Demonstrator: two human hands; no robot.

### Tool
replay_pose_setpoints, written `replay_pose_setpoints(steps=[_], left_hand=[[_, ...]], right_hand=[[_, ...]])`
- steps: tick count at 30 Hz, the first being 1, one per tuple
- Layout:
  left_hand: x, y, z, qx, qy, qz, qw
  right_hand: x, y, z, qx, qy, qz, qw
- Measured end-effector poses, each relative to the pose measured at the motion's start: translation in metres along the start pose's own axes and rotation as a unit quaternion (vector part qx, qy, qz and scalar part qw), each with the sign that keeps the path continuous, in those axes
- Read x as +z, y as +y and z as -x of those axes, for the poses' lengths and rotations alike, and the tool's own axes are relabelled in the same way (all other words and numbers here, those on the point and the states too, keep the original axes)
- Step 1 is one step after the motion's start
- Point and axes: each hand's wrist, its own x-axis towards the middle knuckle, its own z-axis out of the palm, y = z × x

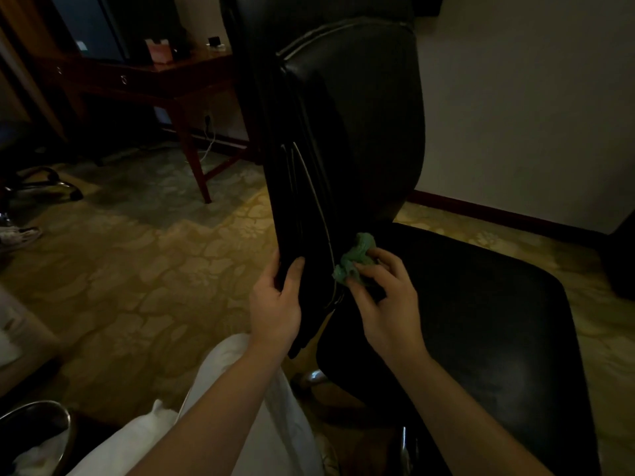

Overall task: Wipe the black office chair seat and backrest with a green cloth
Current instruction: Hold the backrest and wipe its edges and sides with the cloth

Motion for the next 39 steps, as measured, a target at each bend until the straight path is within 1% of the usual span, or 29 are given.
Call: replay_pose_setpoints(steps=[4, 7, 11, 14, 17, 20, 24, 26, 30, 35, 39], left_hand=[[0.001, 0.000, 0.000, -0.006, 0.003, 0.015, 1.000], [0.000, -0.001, 0.001, -0.009, -0.005, 0.016, 1.000], [0.000, 0.000, 0.001, -0.002, -0.004, 0.009, 1.000], [-0.001, 0.000, 0.000, 0.004, -0.001, 0.010, 1.000], [-0.001, -0.001, 0.000, 0.008, -0.005, 0.011, 1.000], [-0.002, -0.001, 0.000, 0.005, -0.009, 0.016, 1.000], [-0.002, 0.000, 0.002, 0.003, -0.002, 0.018, 1.000], [-0.001, 0.000, 0.002, 0.006, -0.003, 0.016, 1.000], [-0.002, 0.000, 0.002, 0.002, -0.010, 0.017, 1.000], [-0.003, 0.000, 0.001, 0.004, -0.009, 0.017, 1.000], [-0.002, 0.001, 0.003, -0.003, -0.011, 0.027, 1.000]], right_hand=[[0.002, 0.019, 0.019, 0.054, -0.023, -0.006, 0.998], [-0.005, 0.018, 0.020, 0.050, -0.048, -0.006, 0.998], [-0.012, 0.003, 0.004, 0.034, -0.020, -0.013, 0.999], [-0.013, -0.014, -0.013, 0.000, 0.010, -0.007, 1.000], [-0.008, -0.021, -0.017, -0.017, 0.013, -0.006, 1.000], [-0.002, -0.012, -0.006, -0.001, 0.016, -0.009, 1.000], [0.005, 0.007, 0.016, 0.068, -0.007, -0.029, 0.997], [0.007, 0.014, 0.023, 0.083, -0.015, -0.025, 0.996], [0.004, 0.021, 0.027, 0.089, -0.018, -0.001, 0.996], [-0.006, 0.011, 0.011, 0.079, 0.028, -0.041, 0.996], [0.001, 0.006, 0.008, 0.064, 0.025, -0.054, 0.996]])
